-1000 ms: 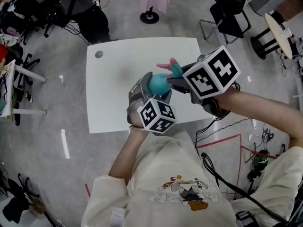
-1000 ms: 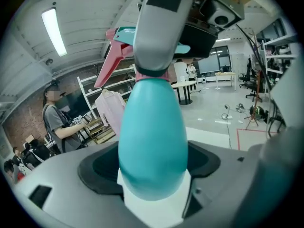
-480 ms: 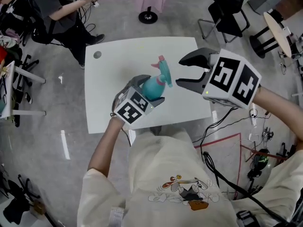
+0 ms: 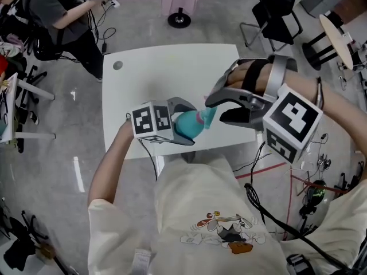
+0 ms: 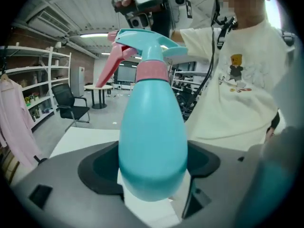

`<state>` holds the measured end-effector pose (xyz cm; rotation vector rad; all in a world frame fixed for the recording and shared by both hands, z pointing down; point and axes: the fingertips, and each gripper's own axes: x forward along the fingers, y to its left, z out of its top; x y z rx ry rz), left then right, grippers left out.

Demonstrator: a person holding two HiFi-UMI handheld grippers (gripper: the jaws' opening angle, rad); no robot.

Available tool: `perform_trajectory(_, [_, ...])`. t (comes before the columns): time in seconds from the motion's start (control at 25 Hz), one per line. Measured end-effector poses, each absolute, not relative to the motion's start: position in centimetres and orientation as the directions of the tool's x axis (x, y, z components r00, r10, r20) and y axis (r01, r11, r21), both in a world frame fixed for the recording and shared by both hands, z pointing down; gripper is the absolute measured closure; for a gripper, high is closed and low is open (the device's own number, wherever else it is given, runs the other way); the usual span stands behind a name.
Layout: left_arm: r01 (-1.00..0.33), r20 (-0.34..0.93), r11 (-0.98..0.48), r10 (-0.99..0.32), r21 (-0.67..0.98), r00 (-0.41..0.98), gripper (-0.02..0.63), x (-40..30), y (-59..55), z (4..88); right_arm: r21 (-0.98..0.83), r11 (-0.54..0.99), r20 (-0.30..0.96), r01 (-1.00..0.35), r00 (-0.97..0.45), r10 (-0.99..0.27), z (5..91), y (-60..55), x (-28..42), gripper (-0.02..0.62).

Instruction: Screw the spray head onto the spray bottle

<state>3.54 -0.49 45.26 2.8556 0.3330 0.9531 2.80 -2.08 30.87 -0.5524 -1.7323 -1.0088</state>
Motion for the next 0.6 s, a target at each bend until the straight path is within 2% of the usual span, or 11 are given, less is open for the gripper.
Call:
perform_trajectory(0.24, [0.24, 0.613, -0.954, 0.3, 0.181, 0.731, 0.204, 4.9, 0.8, 46.0, 0.215, 0.502, 0.971, 0.838, -0.239, -0.017, 33.9, -0.8, 4.2, 0.412])
perform_trajectory(0.6, [0.267, 0.565, -0.947, 0.322, 0.18, 0.76, 0.204, 6.0, 0.7, 44.6, 0.129, 0.465, 0.988, 0.876, -0.153, 0.015, 36.2, 0.0, 4.6, 0.418])
